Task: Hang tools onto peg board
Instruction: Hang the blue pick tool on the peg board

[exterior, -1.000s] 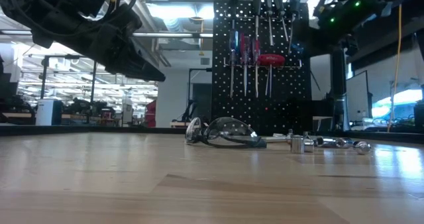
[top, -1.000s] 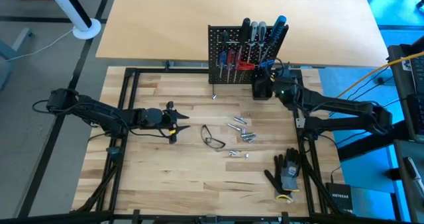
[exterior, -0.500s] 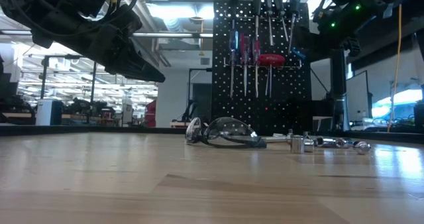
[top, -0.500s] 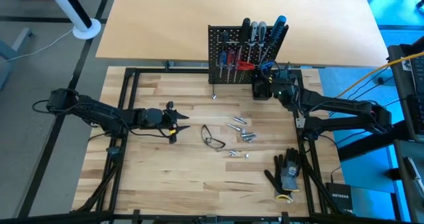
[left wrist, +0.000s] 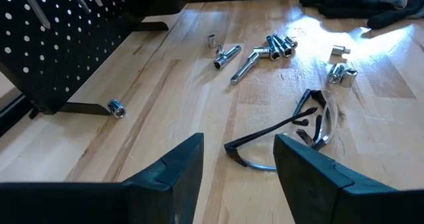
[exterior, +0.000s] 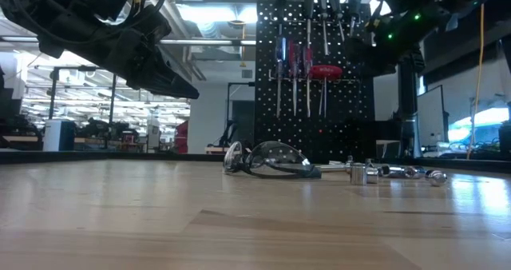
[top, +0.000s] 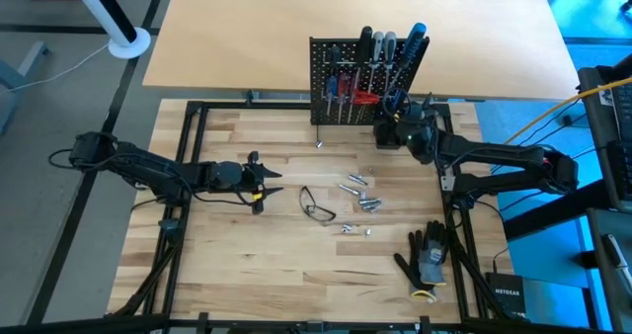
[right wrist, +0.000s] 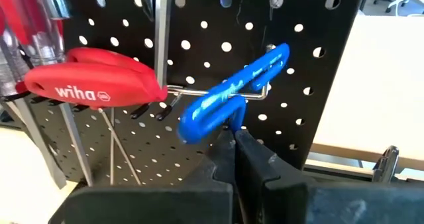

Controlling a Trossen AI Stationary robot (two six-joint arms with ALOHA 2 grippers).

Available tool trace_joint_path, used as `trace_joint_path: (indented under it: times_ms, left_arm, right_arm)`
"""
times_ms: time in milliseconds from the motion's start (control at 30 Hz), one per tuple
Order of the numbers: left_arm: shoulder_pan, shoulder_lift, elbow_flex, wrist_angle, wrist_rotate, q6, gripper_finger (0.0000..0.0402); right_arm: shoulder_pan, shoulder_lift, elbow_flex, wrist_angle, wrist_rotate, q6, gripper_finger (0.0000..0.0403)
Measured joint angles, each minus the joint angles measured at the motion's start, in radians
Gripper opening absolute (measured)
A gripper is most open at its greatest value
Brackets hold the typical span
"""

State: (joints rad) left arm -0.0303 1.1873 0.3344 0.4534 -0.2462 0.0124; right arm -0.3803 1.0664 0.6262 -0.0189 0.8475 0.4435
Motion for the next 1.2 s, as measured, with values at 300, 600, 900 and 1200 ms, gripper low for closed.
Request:
trace_joint_path:
  times_ms: [300, 600, 900, 1200]
  left_arm:
    - [0.000, 0.000, 0.000, 0.000, 0.000, 0.003, 0.0172]
    - [0.000, 0.000, 0.000, -0.002, 0.000, -0.002, 0.0172]
    - [0.000, 0.000, 0.000, -0.003, 0.000, -0.004, 0.0172]
    - [0.000, 0.000, 0.000, -0.002, 0.000, 0.000, 0.0172]
  right_arm:
    - [-0.006, 0.000, 0.000, 0.007, -0.003, -0.049, 0.0001]
    - [0.012, -0.004, 0.000, -0.047, -0.010, -0.078, 0.0001]
    - [0.101, -0.004, 0.001, -0.106, 0.018, -0.086, 0.0001]
    - [0.099, -0.004, 0.001, -0.107, 0.078, -0.090, 0.0001]
